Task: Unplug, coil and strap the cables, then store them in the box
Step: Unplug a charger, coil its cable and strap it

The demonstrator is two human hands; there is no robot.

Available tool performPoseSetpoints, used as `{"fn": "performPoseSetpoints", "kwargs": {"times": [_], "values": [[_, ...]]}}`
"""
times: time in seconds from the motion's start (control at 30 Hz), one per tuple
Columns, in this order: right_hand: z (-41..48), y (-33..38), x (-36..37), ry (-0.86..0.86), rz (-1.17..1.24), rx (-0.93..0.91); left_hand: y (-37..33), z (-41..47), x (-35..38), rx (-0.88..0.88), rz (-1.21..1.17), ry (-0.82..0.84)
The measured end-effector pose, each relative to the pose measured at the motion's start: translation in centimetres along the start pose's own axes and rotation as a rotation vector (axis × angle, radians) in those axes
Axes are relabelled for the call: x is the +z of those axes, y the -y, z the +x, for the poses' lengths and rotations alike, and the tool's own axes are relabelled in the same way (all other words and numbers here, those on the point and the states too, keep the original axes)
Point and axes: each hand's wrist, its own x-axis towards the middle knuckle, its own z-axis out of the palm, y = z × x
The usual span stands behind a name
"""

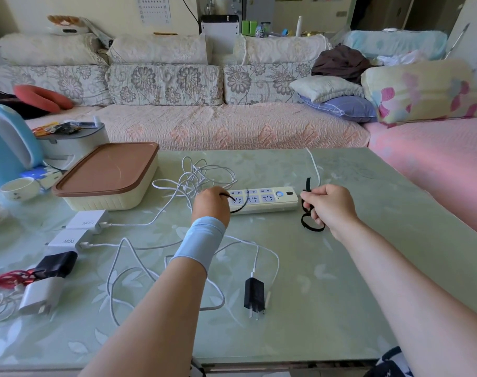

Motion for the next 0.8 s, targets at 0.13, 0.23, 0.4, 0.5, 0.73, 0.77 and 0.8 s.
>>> {"fn": "performPoseSetpoints", "kwargs": {"times": [0.13,0.23,0.4,0.5,0.73,0.77,0.8], "values": [[0.2,-1.1,0.5,0.0,-0.288,-0.126,-0.1,-0.9,0.8,0.038,0.061,0.144],[0.3,-1.8,0.6,0.076,-0.424,-0.164,-0.2,-1.1,1.5,0.076,0.037,0.211],[0.4,-2.4,0.4,0.203,-0.498,-0.189,0.8,-0.5,2.3,-0.099,-0.131,0.359],[0.4,-2.4,0.3,0.194,-0.559,-0.209,1.3,-0.1,2.3,-0.106,-0.073,0.374],[-2.1,-0.4,2.1,0.296,-0.56,-0.331,-0.2,-1.7,-0.7,0.108,0.169,0.412],[-2.8,0.0,2.4,0.34,-0.611,-0.331,-0.2,-1.9,-0.9,0.139,0.213,0.462],[-3.6,0.3,2.7,0.39,-0.674,-0.318,-0.2,-2.2,-1.2,0.163,0.261,0.52]]}}
